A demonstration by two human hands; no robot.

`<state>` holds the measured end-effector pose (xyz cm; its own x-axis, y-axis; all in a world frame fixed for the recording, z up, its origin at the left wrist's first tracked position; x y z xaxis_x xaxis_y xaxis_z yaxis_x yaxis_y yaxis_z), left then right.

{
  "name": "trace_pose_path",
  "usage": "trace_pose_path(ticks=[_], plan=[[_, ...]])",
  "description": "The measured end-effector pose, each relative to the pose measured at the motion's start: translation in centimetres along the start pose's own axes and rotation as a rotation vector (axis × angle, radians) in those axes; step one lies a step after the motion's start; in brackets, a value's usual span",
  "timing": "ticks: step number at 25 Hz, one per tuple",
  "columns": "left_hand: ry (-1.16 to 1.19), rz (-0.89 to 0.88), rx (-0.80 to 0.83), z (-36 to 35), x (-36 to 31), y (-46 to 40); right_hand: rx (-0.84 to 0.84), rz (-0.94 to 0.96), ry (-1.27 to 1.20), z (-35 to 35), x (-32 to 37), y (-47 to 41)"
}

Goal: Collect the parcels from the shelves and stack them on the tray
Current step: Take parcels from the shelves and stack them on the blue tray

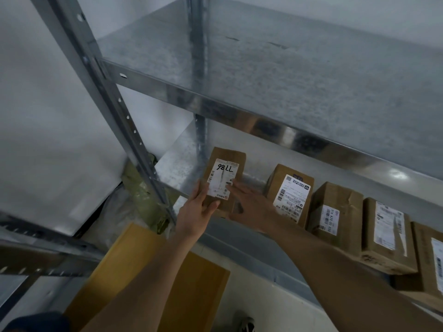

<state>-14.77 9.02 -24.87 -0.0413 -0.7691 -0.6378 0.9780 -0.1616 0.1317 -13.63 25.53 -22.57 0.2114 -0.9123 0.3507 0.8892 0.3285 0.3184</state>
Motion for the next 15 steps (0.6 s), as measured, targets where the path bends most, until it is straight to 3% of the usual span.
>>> trace_pose_path(ticks=[6, 15], plan=[[0.088, -0.082, 0.033, 0.9, 1.5, -0.4, 0.002, 0.046, -0.075, -1.9, 0.6, -1.9], [0.205, -0.107, 0.278, 0.9, 2.3, -3.0, -0.094, 0.079, -0.233, -2.8, 0.5, -2.2]])
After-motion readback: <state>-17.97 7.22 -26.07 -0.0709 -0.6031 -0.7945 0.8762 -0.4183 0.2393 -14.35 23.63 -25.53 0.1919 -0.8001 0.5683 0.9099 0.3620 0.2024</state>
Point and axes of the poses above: each hand's wrist, its own y-axis away from the middle knuckle, its own z-axis out of the back of the hand, x = y × z, the point moved 6 cm from there along -y, towards the middle knuckle, and after that the axes turned 7 degrees about z, right-handed, at the moved point
